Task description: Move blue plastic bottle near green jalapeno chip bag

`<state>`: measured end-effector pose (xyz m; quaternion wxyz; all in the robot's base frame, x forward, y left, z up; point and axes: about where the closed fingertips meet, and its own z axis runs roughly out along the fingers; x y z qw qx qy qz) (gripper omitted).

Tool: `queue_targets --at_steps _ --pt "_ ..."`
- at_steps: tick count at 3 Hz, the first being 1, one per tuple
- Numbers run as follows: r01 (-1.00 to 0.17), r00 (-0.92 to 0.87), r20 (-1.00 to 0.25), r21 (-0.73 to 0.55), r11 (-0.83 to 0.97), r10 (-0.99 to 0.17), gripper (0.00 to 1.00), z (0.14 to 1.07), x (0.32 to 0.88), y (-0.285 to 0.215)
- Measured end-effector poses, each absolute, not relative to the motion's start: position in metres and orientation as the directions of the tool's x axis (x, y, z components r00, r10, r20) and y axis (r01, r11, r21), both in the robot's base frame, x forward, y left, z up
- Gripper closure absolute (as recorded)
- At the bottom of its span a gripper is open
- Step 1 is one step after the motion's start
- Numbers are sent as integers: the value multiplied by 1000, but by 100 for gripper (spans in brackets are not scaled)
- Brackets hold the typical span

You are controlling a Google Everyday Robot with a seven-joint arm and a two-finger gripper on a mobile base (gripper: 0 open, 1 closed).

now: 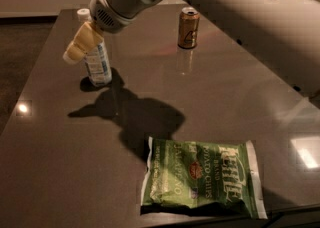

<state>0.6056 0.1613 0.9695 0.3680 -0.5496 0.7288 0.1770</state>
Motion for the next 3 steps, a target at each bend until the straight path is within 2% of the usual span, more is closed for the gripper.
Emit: queue_targets --at_steps 1,3 --pt "-934 -121 -740 -141 328 -662 14 969 610 172" --pt "-938 -105 -738 -150 314 -666 60 966 608 180"
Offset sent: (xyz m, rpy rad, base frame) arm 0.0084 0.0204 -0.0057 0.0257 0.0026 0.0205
